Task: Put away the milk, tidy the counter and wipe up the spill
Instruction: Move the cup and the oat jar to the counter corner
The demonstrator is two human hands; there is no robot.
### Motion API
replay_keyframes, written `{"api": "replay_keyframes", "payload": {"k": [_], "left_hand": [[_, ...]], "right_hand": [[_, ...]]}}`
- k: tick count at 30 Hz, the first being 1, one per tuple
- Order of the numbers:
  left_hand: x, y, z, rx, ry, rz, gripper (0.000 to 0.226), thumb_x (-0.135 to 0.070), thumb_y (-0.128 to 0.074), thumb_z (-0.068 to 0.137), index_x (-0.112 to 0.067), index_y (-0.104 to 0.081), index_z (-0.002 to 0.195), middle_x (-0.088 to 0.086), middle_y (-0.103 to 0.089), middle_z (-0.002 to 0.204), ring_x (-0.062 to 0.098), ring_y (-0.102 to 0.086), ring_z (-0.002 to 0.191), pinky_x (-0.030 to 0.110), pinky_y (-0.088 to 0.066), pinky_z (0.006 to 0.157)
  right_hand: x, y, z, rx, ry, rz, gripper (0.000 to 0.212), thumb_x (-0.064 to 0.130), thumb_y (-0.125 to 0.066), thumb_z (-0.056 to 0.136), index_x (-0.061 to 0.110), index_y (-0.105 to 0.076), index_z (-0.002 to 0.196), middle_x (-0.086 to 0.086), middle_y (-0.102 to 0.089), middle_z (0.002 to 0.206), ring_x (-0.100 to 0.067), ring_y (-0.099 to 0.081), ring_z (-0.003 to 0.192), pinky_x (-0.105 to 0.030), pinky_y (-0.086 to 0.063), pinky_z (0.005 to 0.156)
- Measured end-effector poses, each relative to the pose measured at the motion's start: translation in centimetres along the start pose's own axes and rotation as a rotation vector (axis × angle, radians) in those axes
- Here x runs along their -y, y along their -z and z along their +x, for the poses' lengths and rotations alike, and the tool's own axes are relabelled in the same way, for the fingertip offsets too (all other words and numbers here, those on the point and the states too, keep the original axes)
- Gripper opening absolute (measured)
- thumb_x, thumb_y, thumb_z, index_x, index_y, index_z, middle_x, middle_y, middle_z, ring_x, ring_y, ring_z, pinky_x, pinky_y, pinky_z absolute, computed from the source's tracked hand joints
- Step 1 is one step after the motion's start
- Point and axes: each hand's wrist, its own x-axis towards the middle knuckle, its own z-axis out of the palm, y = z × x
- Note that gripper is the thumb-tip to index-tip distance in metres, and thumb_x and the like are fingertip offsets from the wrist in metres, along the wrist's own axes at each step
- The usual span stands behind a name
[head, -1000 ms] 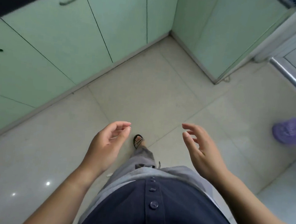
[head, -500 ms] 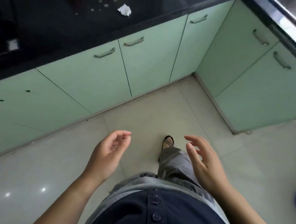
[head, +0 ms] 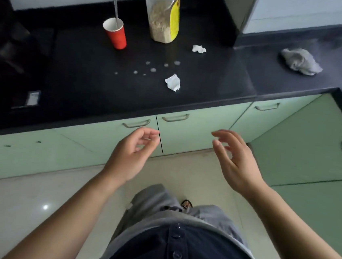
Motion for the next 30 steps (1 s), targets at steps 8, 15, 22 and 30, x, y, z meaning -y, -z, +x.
{"api": "replay_keyframes", "payload": {"k": [8, 15, 22, 30], "left_hand": [[-2.4, 7.0, 15.5, -0.064, -0.125, 0.28, 0.022, -0.032, -0.058, 0.087, -0.025, -0.061, 0.109, -0.011, -0.063, 0.107, 0.002, -0.056, 0.102, 0.01, -0.037, 0.079], [-5.6, 14.7, 29.4, -0.125, -0.215, 0.437, 0.027, -0.037, -0.058, 0.086, -0.027, -0.06, 0.111, -0.012, -0.06, 0.111, 0.003, -0.056, 0.103, 0.016, -0.04, 0.078], [-4.4, 19.9, 37.6, -0.133, -0.122, 0.573, 0.028, -0.038, -0.057, 0.085, -0.021, -0.06, 0.107, 0.0, -0.06, 0.113, 0.017, -0.058, 0.103, 0.039, -0.048, 0.088], [-0.6, 20.4, 43.4, -0.128, 0.02, 0.712, 0.067, -0.044, -0.065, 0.077, -0.013, -0.042, 0.132, 0.01, -0.048, 0.132, 0.028, -0.049, 0.117, 0.043, -0.047, 0.091]], "right_hand": [[4.2, -0.6, 17.3, 0.046, 0.158, -0.061, 0.04, 0.044, -0.04, 0.092, 0.021, -0.052, 0.122, 0.008, -0.049, 0.126, -0.006, -0.049, 0.106, -0.018, -0.038, 0.085], [10.2, -0.5, 32.7, -0.038, 0.336, -0.092, 0.036, 0.036, -0.05, 0.092, 0.014, -0.054, 0.119, -0.001, -0.053, 0.124, -0.016, -0.052, 0.109, -0.027, -0.041, 0.089], [15.3, -0.2, 44.2, -0.077, 0.418, -0.197, 0.038, 0.036, -0.051, 0.09, 0.012, -0.051, 0.121, -0.005, -0.051, 0.126, -0.023, -0.048, 0.113, -0.026, -0.034, 0.085], [15.8, -2.2, 52.8, 0.026, 0.408, -0.439, 0.045, 0.033, -0.051, 0.089, 0.01, -0.046, 0.128, -0.009, -0.046, 0.134, -0.025, -0.034, 0.128, -0.031, -0.028, 0.103]]}}
